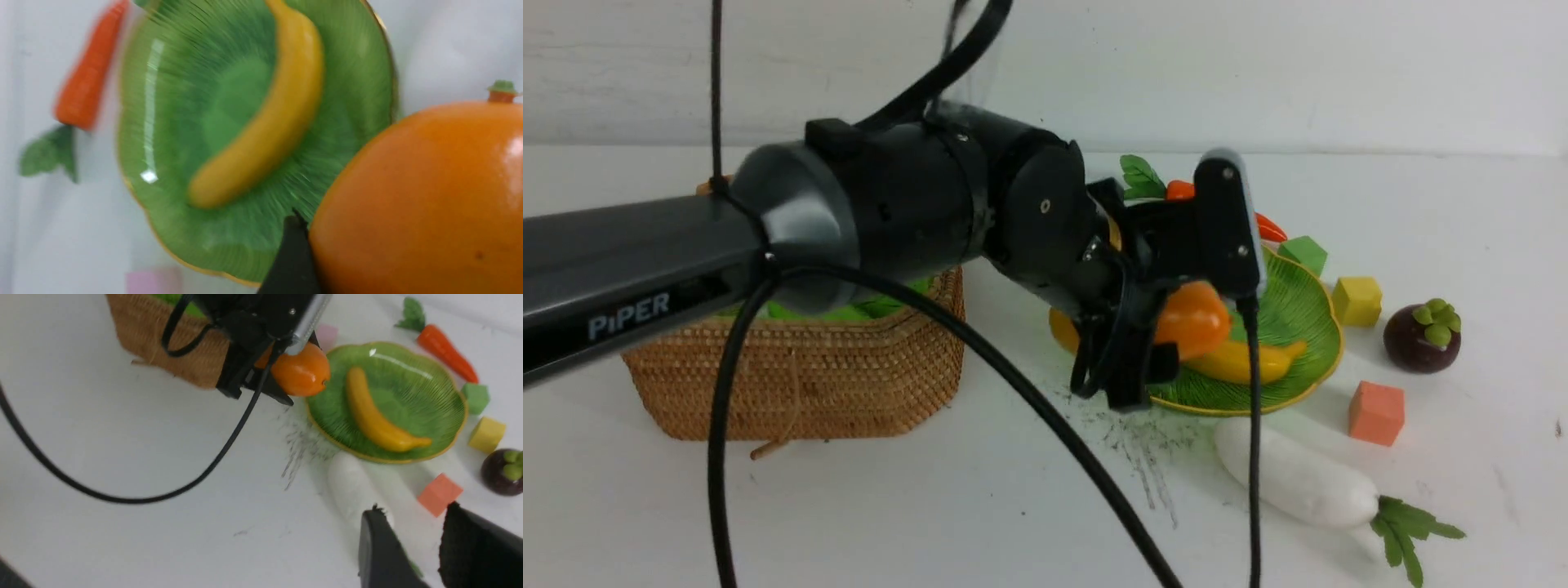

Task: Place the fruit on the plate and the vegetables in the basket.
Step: Grab the mango with your left arm and place it on the right plate, then take a daikon with your right arm and place it on the basket on the left.

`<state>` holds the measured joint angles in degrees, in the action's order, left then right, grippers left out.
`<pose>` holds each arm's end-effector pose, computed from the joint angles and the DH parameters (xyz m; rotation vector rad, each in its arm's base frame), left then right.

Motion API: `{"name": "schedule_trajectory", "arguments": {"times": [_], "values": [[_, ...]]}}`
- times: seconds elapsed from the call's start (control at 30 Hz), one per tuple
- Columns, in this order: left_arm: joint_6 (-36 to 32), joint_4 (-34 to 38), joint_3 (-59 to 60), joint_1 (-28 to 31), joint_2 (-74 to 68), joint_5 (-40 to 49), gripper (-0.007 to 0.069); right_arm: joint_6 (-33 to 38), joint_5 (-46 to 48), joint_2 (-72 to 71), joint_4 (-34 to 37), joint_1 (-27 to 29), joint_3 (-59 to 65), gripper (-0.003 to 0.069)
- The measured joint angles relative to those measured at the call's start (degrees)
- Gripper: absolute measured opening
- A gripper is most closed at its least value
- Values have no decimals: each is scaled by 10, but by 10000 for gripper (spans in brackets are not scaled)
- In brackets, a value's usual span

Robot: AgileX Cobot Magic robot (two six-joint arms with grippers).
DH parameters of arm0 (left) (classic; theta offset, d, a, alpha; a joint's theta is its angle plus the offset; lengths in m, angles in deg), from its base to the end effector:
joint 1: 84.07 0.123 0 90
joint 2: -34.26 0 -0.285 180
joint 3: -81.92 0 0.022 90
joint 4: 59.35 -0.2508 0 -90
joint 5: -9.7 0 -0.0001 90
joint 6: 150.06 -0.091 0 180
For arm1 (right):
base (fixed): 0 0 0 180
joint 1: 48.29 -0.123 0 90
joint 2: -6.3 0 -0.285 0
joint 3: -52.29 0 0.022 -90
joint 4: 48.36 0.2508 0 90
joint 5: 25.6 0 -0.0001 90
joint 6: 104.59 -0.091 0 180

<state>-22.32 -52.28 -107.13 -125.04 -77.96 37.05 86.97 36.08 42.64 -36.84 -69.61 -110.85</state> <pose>0.3184 -0.2833 0.2922 1.5857 1.6294 -0.0184 0.0311 0.0293 0.4227 -0.5848 1.9191 0.3476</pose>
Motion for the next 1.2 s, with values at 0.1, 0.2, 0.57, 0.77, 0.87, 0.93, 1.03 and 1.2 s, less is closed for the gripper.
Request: {"name": "schedule_trajectory", "arguments": {"times": [0.1,0.2,0.57,0.77,0.87,0.93,1.03,1.2], "values": [[0,7,0,0,-21,-83,584,-25,-34,0,-15,0,0,236],[0,8,0,0,-50,-152,584,-36,-49,0,-19,0,0,236],[-5,9,0,0,-155,-373,666,-40,-50,0,4,0,0,236],[-5,3,0,0,-164,-385,582,-40,-40,0,8,0,0,236],[-5,2,0,0,-164,-392,536,-40,-38,0,8,0,0,236],[-5,1,0,0,-164,-392,519,-40,-38,0,9,0,0,236],[-5,2,1,0,-157,-389,496,-40,-38,0,9,0,0,236],[15,48,5,-5,-120,-335,452,-40,-38,0,9,0,0,236]]}}
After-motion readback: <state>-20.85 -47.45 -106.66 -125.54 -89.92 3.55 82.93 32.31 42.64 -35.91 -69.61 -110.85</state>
